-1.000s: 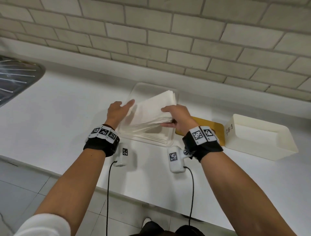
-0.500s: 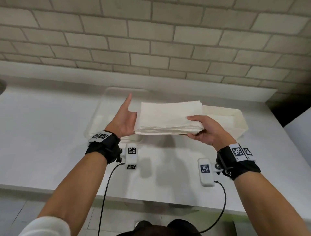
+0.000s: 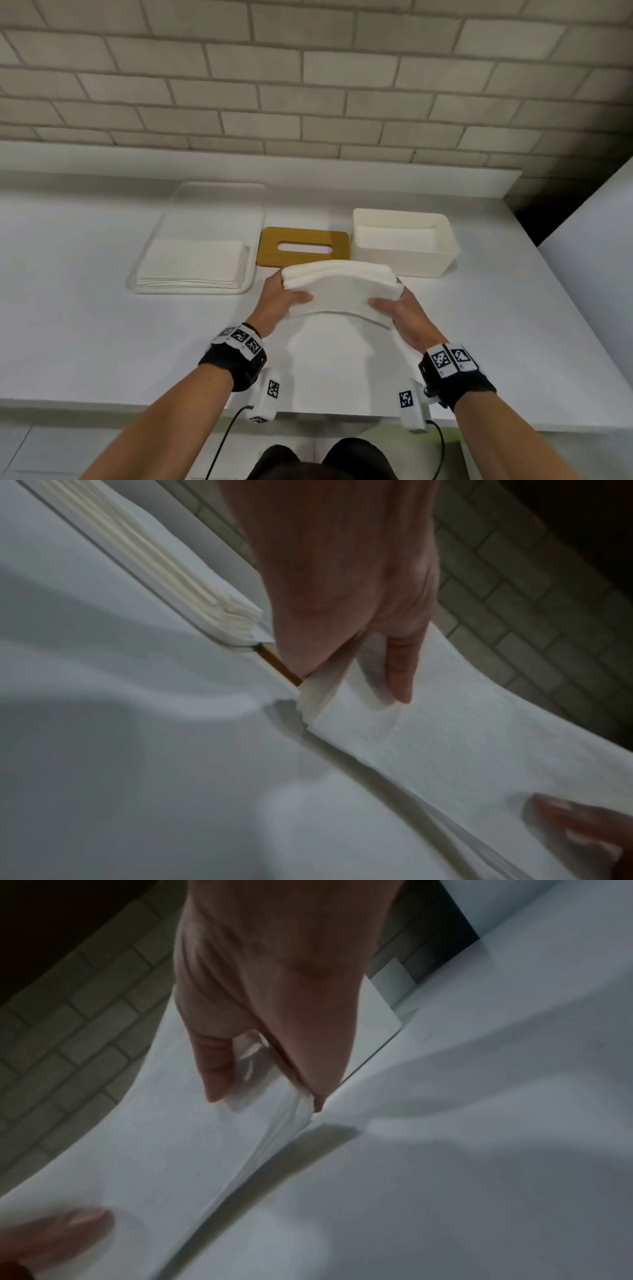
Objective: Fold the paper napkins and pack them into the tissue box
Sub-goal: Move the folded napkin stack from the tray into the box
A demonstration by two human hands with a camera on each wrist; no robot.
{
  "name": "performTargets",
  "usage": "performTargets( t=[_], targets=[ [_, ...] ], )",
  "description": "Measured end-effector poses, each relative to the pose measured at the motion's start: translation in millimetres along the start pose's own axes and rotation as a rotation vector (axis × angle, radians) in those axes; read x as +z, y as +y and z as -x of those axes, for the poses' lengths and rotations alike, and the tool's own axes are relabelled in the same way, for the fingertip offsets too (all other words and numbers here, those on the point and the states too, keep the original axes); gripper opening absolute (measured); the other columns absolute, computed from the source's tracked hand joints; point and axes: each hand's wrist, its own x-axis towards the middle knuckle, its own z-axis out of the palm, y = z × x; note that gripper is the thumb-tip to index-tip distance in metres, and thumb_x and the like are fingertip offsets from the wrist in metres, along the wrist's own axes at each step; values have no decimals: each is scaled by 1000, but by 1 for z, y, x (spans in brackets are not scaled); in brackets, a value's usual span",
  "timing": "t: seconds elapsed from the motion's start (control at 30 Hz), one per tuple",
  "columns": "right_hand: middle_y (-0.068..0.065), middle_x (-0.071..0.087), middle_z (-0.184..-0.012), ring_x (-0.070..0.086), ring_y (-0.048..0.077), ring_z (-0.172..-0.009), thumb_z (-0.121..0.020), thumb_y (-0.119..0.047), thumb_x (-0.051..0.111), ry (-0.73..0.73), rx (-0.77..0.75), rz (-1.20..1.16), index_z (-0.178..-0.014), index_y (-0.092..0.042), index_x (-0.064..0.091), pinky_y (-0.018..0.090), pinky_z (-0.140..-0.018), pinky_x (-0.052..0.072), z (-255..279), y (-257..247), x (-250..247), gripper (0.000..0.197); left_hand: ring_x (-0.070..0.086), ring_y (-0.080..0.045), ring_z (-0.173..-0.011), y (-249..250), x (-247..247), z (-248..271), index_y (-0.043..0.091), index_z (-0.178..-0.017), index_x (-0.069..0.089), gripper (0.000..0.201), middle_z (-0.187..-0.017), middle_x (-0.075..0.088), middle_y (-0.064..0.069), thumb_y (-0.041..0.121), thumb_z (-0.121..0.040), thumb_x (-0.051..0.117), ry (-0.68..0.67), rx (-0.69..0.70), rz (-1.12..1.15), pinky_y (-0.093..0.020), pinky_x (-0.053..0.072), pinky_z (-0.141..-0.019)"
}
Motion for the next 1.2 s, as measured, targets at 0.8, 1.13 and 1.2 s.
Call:
performTargets(
  t=[0.8, 1.13, 1.2],
  targets=[
    [0, 67, -96, 61, 17, -88, -60, -14, 87, 25, -133, 48, -106, -25, 58, 47, -70, 42, -15, 24, 1, 55, 59, -12, -101, -20, 2, -11, 10, -121, 50, 64, -112, 63, -2, -20, -67, 64, -1, 133, -53, -20, 53, -76],
    [1, 72, -106, 66, 17, -101, -70, 9, 78, -15, -154, -21, -114, -17, 61, 23, -80, 54, -19, 26, 2, 54, 59, -8, -108, -30, 3, -13, 20, -128, 46, 62, -116, 62, 8, -15, -80, 62, 16, 167, -68, -18, 50, -85],
    [-2, 71, -103, 65, 13, -97, -71, 12, 76, -15, -178, -22, -112, -14, 61, 19, -77, 53, -19, 22, 2, 51, 60, -5, -108, -29, 4, -12, 19, -128, 48, 55, -117, 63, 9, -8, -83, 66, 13, 202, -68, -15, 50, -86]
  ],
)
